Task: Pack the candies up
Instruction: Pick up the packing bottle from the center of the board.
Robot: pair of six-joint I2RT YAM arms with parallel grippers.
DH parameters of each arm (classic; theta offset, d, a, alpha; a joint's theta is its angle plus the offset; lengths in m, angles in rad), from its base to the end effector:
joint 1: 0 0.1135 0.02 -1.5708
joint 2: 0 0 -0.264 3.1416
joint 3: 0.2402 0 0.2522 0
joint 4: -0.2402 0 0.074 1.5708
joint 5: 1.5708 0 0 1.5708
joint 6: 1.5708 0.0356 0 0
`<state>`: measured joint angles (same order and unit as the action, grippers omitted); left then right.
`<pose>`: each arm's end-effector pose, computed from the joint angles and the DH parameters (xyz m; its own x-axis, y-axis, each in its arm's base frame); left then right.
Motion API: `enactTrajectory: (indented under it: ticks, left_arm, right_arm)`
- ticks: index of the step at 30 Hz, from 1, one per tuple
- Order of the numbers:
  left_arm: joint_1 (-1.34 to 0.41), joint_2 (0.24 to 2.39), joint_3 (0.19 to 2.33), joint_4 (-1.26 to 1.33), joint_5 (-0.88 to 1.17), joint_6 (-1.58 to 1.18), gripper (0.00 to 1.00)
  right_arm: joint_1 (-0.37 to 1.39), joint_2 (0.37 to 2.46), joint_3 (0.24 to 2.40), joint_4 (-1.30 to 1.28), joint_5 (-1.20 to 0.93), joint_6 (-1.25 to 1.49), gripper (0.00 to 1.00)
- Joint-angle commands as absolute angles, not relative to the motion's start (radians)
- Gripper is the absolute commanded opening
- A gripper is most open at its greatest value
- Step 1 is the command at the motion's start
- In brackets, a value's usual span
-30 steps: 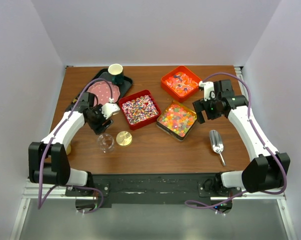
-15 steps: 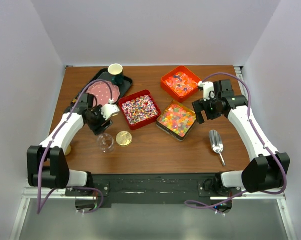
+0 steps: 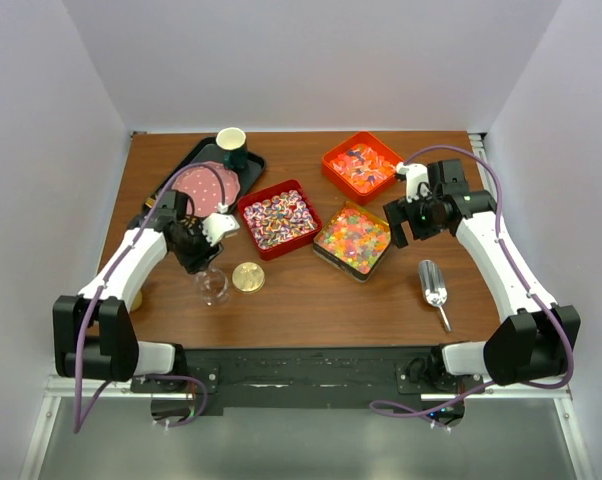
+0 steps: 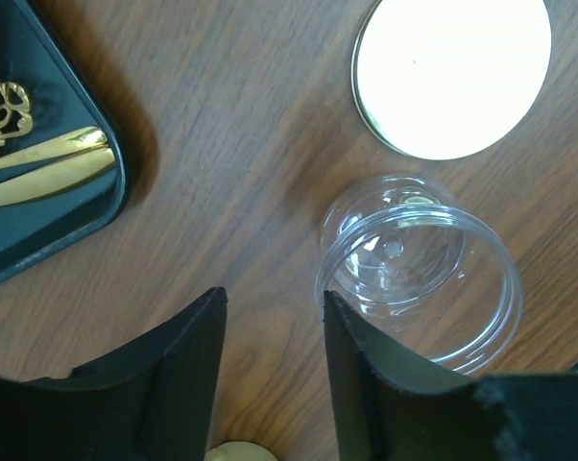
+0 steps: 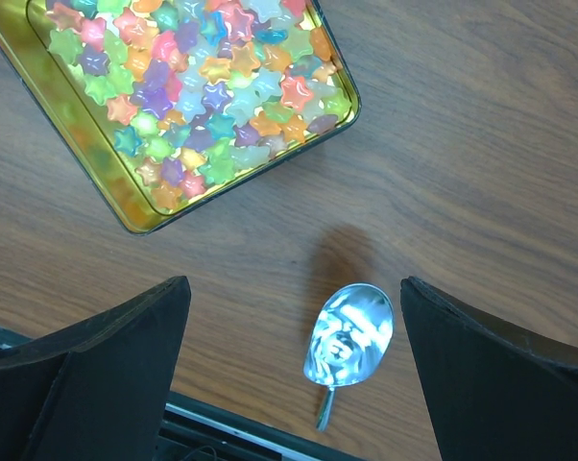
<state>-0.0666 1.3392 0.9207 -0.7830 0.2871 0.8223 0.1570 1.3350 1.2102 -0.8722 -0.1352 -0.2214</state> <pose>0.2454 -0.0265 0.2249 -0.5117 0.7384 -0.4391 0.7947 0.6011 0.0848 0.2641 0.0467 0.3075 -0.7594 -0.3405 -0.5544 -0.4038 0.9148 -0.0088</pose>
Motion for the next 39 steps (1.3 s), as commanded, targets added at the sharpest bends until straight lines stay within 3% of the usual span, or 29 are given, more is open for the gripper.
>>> enactTrajectory:
  ticks: [1,6,14,18,30,35,39]
  left_arm:
    - [-0.067,1.341,0.908,-0.756,0.278,0.844,0.46]
    - [-0.075,1.339,0.868,-0.772,0.307,0.859,0.30]
    - [-0.101,1.307,0.815,-0.767,0.327,0.835,0.17]
    - [-0.107,1.299,0.813,-0.778,0.341,0.821,0.01]
    - [-0.241,1.239,0.949,-0.881,0.402,0.668,0.00]
    - [-0.406,1.311,0.977,-0.819,0.361,0.592,0.00]
    - [-0.474,1.403,1.122,-0.720,0.353,0.470,0.00]
  right_arm:
    - [0.158,1.328,1.232,-0.882,-0.173,-0.224,0.95]
    - [0.158,1.319,1.223,-0.881,-0.175,-0.224,0.95]
    - [0.158,1.318,1.219,-0.881,-0.186,-0.222,0.95]
    - [0.158,1.319,1.220,-0.879,-0.187,-0.222,0.95]
    - [0.160,1.318,1.206,-0.871,-0.183,-0.215,0.95]
    - [0.158,1.336,1.226,-0.864,-0.158,-0.207,0.94]
    - [0.160,1.351,1.247,-0.882,-0.140,-0.212,0.94]
